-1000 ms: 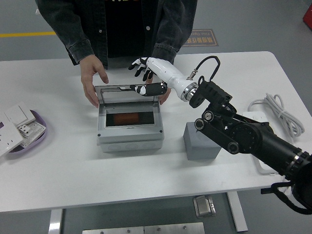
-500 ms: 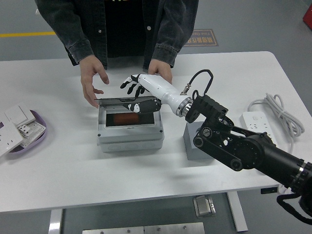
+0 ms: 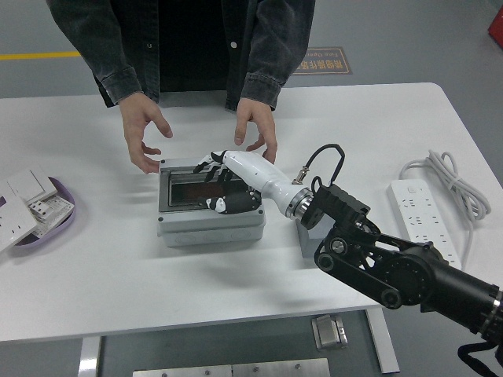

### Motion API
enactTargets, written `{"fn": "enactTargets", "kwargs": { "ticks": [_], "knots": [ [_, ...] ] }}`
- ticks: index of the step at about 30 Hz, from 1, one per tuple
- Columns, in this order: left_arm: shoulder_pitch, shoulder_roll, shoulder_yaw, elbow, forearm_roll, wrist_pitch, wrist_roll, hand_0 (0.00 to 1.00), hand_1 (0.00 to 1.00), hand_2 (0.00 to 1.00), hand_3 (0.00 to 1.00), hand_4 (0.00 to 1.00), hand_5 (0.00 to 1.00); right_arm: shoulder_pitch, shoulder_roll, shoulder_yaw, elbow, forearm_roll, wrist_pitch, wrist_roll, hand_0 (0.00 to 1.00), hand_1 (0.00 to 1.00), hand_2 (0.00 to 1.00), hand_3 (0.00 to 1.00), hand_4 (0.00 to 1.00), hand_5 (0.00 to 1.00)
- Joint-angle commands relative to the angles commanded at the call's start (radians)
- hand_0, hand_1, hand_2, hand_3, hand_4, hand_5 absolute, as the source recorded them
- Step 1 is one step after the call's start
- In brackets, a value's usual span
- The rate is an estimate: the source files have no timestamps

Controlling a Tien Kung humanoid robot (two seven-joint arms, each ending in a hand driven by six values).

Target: Pick up the cylinder from the cube,place it in the box,flap close box

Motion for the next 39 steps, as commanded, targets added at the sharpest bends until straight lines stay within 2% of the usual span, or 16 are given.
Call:
{"fn": "enactTargets", "kwargs": {
  "ticks": [3,9,12,14,19,26,27,32,33,34,38,39],
  "knots": [
    [0.001,0.001,-0.004,0.0,0.002,0.001,0.0,0.599,0.584,0.554,0.588,0.655,0.206,-0.019,-0.014,0.051,0.032,-0.014,-0.002,0.0,0.466,0.489,0.574,0.7,0.751,0.327],
    [0.007,0.001,-0.001,-0.001,-0.007,0.004,0.001,0.599,0.584,0.554,0.588,0.655,0.206,-0.117,-0.067,0.211,0.16,-0.034,-0.024,0.017,0.465,0.493,0.574,0.699,0.747,0.329],
    [0.014,-0.001,0.002,-0.003,-0.014,0.006,0.003,0.599,0.584,0.554,0.588,0.655,0.206,-0.181,-0.074,0.309,0.222,0.012,-0.045,0.052,0.465,0.493,0.574,0.699,0.747,0.329],
    [0.018,-0.002,0.006,-0.003,-0.021,0.008,0.003,0.599,0.584,0.554,0.588,0.655,0.206,-0.224,-0.069,0.376,0.238,0.059,-0.047,0.083,0.465,0.493,0.574,0.699,0.747,0.329],
    [0.027,-0.005,0.016,-0.004,-0.032,0.01,0.003,0.599,0.584,0.554,0.588,0.656,0.206,-0.337,-0.041,0.543,0.208,0.212,-0.007,0.162,0.441,0.483,0.57,0.694,0.742,0.33],
    [0.03,0.002,0.015,-0.005,-0.029,0.01,0.003,0.598,0.584,0.554,0.588,0.656,0.207,-0.474,-0.023,0.713,0.163,0.381,0.046,0.195,0.437,0.489,0.57,0.688,0.737,0.328],
    [0.029,0.004,0.012,-0.005,-0.026,0.009,0.002,0.599,0.584,0.554,0.589,0.657,0.207,-0.489,-0.017,0.735,0.157,0.402,0.049,0.197,0.614,0.607,0.632,0.687,0.736,0.305],
    [0.022,0.013,0.006,-0.005,-0.015,0.006,0.001,0.599,0.584,0.554,0.589,0.657,0.207,-0.53,0.016,0.792,0.15,0.429,0.051,0.206,0.614,0.607,0.632,0.687,0.736,0.305],
    [0.02,0.015,0.006,-0.005,-0.014,0.006,0.0,0.599,0.584,0.555,0.589,0.657,0.207,-0.536,0.021,0.803,0.152,0.43,0.049,0.211,0.684,0.643,0.659,0.689,0.741,0.296],
    [0.019,0.017,0.005,-0.005,-0.013,0.005,0.0,0.599,0.584,0.555,0.589,0.657,0.207,-0.542,0.024,0.813,0.154,0.43,0.047,0.217,0.684,0.643,0.659,0.689,0.741,0.296],
    [0.016,0.026,0.0,-0.007,-0.003,0.003,0.002,0.599,0.584,0.555,0.589,0.657,0.207,-0.562,0.021,0.844,0.159,0.45,0.05,0.25,0.684,0.643,0.659,0.689,0.741,0.296],
    [0.016,0.028,-0.003,-0.007,0.002,0.002,0.004,0.599,0.584,0.555,0.59,0.657,0.207,-0.568,0.017,0.847,0.159,0.46,0.053,0.26,0.713,0.657,0.666,0.689,0.739,0.296]
  ]
}}
